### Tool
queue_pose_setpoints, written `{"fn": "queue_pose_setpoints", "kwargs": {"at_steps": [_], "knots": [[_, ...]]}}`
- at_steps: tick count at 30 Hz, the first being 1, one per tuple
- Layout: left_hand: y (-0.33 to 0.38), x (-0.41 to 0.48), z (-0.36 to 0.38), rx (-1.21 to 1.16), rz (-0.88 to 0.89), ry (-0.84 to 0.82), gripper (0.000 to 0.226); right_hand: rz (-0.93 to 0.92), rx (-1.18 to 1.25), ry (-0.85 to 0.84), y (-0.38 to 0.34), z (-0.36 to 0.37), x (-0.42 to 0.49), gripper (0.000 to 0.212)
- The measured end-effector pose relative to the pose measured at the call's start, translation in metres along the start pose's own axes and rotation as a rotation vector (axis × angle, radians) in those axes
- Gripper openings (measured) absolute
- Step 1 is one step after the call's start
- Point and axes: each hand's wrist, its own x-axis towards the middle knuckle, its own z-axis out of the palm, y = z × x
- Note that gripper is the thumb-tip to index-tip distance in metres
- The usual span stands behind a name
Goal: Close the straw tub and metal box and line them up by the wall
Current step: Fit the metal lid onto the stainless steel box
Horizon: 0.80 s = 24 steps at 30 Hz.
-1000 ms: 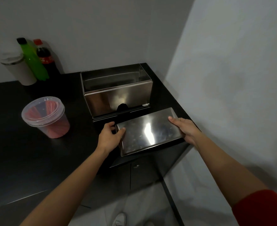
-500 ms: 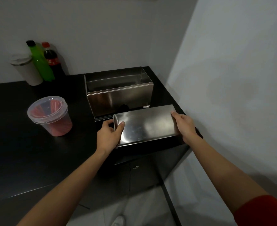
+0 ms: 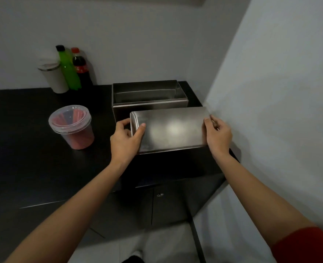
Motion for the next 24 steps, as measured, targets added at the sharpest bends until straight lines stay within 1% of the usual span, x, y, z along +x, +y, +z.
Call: {"fn": "queue_pose_setpoints", "kwargs": {"at_steps": [5,9,11,14,16,17,18,19,20,22,24], "knots": [[0.021,0.018,-0.012,-0.02,0.085,0.083,0.048,-0.055,0.105,0.048,-0.023,0.016,0.01,0.039],[0.035,0.042,-0.015,-0.231,0.074,0.166,0.031,-0.07,0.229,0.075,-0.049,0.034,0.024,0.04],[0.041,0.059,-0.017,-0.334,0.05,0.203,0.027,-0.074,0.277,0.08,-0.06,0.045,0.032,0.04],[0.047,0.088,-0.02,-0.435,0.019,0.221,0.03,-0.072,0.315,0.059,-0.075,0.063,0.047,0.042],[0.048,0.106,-0.02,-0.468,0.013,0.186,0.044,-0.063,0.317,0.03,-0.084,0.075,0.059,0.042],[0.049,0.115,-0.021,-0.469,0.008,0.167,0.05,-0.056,0.305,0.02,-0.088,0.081,0.066,0.039],[0.047,0.122,-0.02,-0.458,0.006,0.147,0.052,-0.042,0.289,0.015,-0.089,0.086,0.074,0.031],[0.045,0.128,-0.02,-0.448,0.003,0.127,0.052,-0.03,0.269,0.009,-0.091,0.089,0.08,0.019],[0.042,0.135,-0.02,-0.439,-0.004,0.106,0.052,-0.033,0.244,0.007,-0.094,0.094,0.085,0.017],[0.037,0.144,-0.02,-0.417,-0.028,0.073,0.055,-0.057,0.205,0.0,-0.096,0.103,0.09,0.037],[0.032,0.15,-0.02,-0.384,-0.058,0.056,0.055,-0.061,0.188,-0.014,-0.096,0.111,0.093,0.049]]}}
